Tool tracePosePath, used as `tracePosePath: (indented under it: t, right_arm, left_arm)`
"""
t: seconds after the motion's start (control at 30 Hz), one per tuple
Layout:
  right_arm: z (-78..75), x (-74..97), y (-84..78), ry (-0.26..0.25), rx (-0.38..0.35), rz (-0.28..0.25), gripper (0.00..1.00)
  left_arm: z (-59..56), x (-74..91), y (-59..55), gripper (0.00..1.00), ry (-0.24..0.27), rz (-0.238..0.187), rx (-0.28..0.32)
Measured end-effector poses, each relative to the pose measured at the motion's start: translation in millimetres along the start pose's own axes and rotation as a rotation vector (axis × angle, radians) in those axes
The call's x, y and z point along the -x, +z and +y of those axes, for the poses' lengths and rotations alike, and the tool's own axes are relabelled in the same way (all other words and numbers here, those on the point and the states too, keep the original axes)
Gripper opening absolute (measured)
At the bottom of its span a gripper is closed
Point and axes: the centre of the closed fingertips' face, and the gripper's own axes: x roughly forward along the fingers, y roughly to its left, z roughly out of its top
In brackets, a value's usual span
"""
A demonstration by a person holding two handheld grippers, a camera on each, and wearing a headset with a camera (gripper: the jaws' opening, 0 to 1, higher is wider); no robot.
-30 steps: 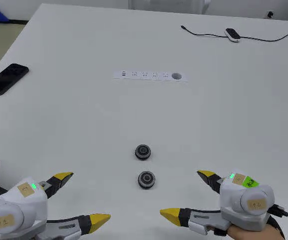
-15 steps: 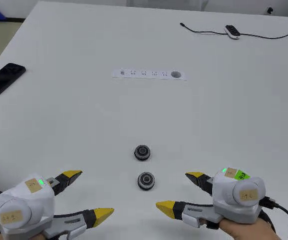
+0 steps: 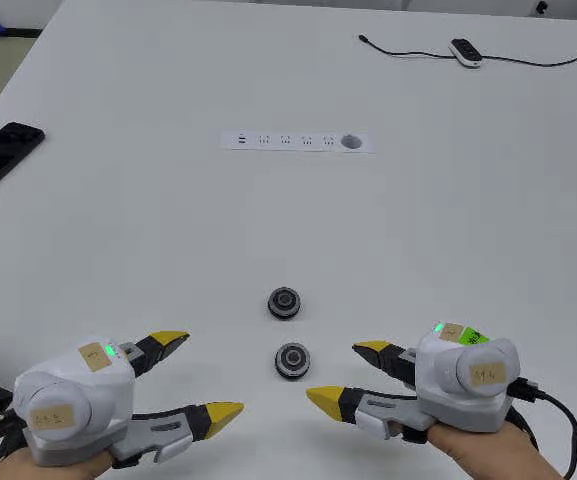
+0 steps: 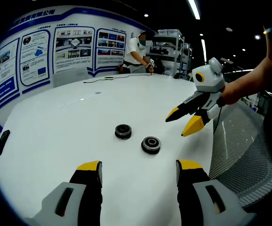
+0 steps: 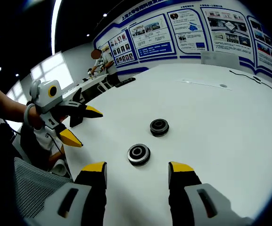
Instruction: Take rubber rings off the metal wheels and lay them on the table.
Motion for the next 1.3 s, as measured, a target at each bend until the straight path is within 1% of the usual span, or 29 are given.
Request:
tracePosePath:
  t: [0.23, 0.4, 0.5, 0.73, 1.0, 1.13, 1.3]
  right_arm:
    - [2.5, -5.3, -1.9, 0.016, -0.018, 0.008, 0.45]
    - [2.1, -9.0, -4.7, 0.023, -0.035, 0.017, 0.4]
    - [1.2, -10.7, -5.6, 0.025, -0.051, 0.02, 0.4]
    - [-3.0, -14.1, -5.4, 0.025, -0.076, 0.015, 0.39]
    - [-3.9, -17.8, -6.0, 0.036, -0.095, 0.015, 0.37]
    - [-4.0, -19.7, -5.0, 0.042, -0.109, 0.011, 0.36]
    - [-3.9, -21.1, -5.4, 0.051, -0.124, 0.01, 0.32]
  left_arm:
    - [-2.7, -8.8, 2.0, 0.59, -0.021, 0.015, -0.027]
    - [-2.2, -16.5, 2.9, 0.55, -0.031, 0.03, -0.045]
    - [-3.5, -21.3, 3.9, 0.53, -0.042, 0.041, -0.058]
    - [-4.5, -31.5, 8.4, 0.5, -0.058, 0.05, -0.081]
    - [-6.3, -42.3, 11.0, 0.45, -0.078, 0.063, -0.1]
    - [-8.7, -47.3, 12.3, 0.41, -0.092, 0.071, -0.117]
    - [-11.1, -53.9, 13.4, 0.36, -0.114, 0.084, -0.147]
